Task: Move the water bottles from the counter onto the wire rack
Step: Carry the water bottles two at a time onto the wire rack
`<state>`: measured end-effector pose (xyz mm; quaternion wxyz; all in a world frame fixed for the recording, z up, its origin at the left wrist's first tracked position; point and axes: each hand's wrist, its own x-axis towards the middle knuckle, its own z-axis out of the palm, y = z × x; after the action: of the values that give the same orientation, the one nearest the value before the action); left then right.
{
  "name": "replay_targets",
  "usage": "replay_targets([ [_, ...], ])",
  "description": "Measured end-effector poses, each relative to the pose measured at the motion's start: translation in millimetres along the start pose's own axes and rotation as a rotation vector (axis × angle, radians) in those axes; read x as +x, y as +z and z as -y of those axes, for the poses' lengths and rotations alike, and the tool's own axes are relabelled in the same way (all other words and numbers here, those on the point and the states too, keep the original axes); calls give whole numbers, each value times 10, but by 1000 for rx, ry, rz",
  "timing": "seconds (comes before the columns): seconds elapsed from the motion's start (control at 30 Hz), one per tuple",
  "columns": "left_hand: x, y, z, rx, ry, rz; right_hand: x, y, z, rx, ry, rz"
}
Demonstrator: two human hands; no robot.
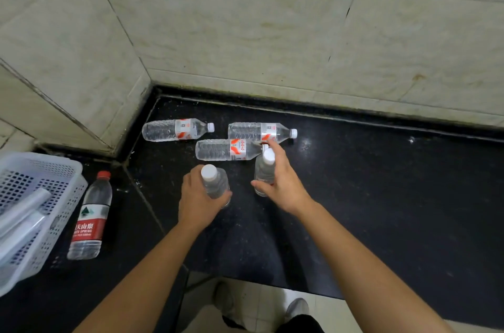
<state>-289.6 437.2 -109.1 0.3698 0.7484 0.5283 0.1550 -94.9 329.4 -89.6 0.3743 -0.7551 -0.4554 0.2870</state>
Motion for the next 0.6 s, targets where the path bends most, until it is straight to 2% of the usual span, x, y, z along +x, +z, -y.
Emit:
replay_targets([
  [0.17,11,-108,148,-91,58,153,-31,205,-121,80,173,-158],
  [0.37,131,-218,20,-209,47,176,-149,38,-30,110,212,-96],
  [0.5,186,-314,-294,-276,165,165,-425,-230,114,147,251,-228],
  [0.6,212,-288,-783,-511,237,283,-668,-553,245,182,243,-394],
])
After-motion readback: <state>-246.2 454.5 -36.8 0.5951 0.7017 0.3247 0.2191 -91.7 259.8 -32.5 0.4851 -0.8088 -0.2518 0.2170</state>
